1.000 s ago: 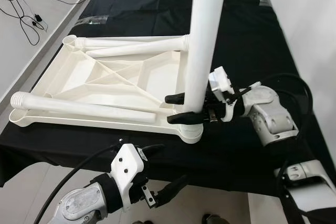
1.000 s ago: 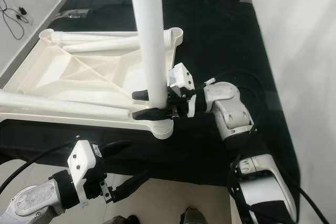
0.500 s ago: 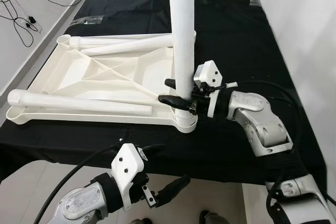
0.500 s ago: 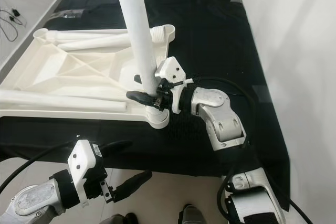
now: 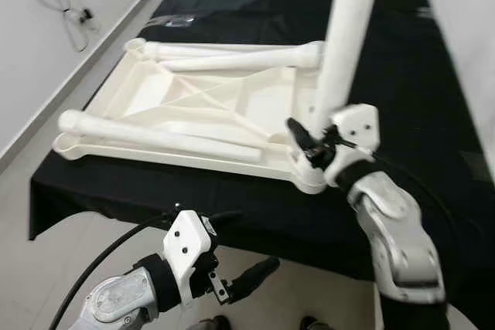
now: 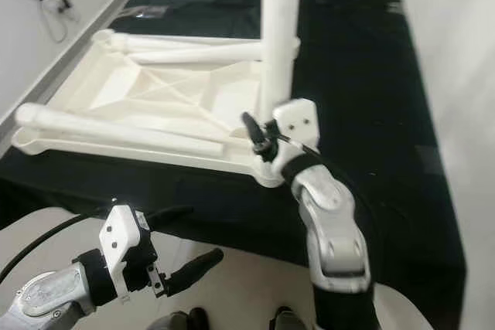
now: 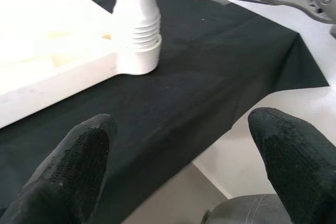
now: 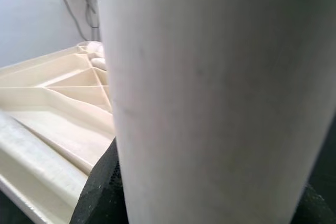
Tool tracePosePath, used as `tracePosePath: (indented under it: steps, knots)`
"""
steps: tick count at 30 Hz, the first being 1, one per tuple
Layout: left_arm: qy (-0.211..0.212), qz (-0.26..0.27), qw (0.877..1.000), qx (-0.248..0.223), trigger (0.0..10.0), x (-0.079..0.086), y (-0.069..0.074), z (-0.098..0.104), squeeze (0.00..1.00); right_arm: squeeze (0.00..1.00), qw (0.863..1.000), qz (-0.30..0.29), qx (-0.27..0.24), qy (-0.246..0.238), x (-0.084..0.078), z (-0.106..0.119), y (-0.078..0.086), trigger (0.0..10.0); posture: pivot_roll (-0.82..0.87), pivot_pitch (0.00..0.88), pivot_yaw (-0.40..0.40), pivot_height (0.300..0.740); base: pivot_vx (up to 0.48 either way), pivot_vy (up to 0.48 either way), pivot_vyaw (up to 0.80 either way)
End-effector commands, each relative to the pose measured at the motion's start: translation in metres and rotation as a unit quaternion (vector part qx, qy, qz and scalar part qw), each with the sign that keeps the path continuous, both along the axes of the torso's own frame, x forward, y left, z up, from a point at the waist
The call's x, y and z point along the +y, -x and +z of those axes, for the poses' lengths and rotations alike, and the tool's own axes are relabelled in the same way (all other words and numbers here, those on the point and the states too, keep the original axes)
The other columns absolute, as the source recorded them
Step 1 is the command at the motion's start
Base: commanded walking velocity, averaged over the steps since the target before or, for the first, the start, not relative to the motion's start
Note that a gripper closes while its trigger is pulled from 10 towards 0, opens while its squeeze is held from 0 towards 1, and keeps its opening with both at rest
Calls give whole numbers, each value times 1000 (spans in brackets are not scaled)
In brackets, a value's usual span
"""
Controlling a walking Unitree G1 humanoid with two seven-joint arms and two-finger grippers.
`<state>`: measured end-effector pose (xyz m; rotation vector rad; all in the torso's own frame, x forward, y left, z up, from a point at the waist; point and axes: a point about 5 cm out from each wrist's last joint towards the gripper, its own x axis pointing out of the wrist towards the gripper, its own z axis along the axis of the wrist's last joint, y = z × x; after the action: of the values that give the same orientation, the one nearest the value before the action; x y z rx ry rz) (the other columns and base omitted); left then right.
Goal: Building children table
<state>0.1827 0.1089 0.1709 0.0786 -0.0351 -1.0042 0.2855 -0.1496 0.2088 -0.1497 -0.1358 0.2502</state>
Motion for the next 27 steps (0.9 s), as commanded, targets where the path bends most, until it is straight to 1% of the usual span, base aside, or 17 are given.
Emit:
tracePosePath:
  steps: [1,4,8,13,19,23,26,27]
  knots:
    - [-11,-4,1000,5,10000,4,1,-3,0,0,984,-123,125,26,-41,-53,4,10000,3,266,94,740,0,0,0]
    - [-15,-5,1000,5,10000,5,0,-5,0,0,982,-137,123,39,-42,-56,5,10000,7,257,102,740,0,0,0]
    - [-17,-4,1000,5,10000,6,-1,-5,0,0,982,-139,125,39,-40,-57,4,10000,8,253,106,740,0,0,0]
    - [-20,-2,1000,5,10000,8,-2,-7,0,0,979,-157,128,30,-35,-57,6,10000,7,240,110,740,0,0,0]
    - [-22,3,1000,5,10000,10,-3,-8,0,0,977,-173,123,16,-35,-56,6,10000,6,229,107,740,0,0,0]
    - [-15,19,1000,5,10000,13,-6,-6,0,0,977,-173,126,10,-35,-59,9,10000,0,219,107,740,0,0,0]
    - [-14,28,999,-6,10000,15,-10,-2,0,0,977,-170,126,8,-35,-61,11,10000,1,215,108,740,0,0,0]
    - [-9,39,999,-16,10000,17,-14,4,0,0,978,-167,127,7,-34,-62,11,10000,1,210,110,740,0,0,0]
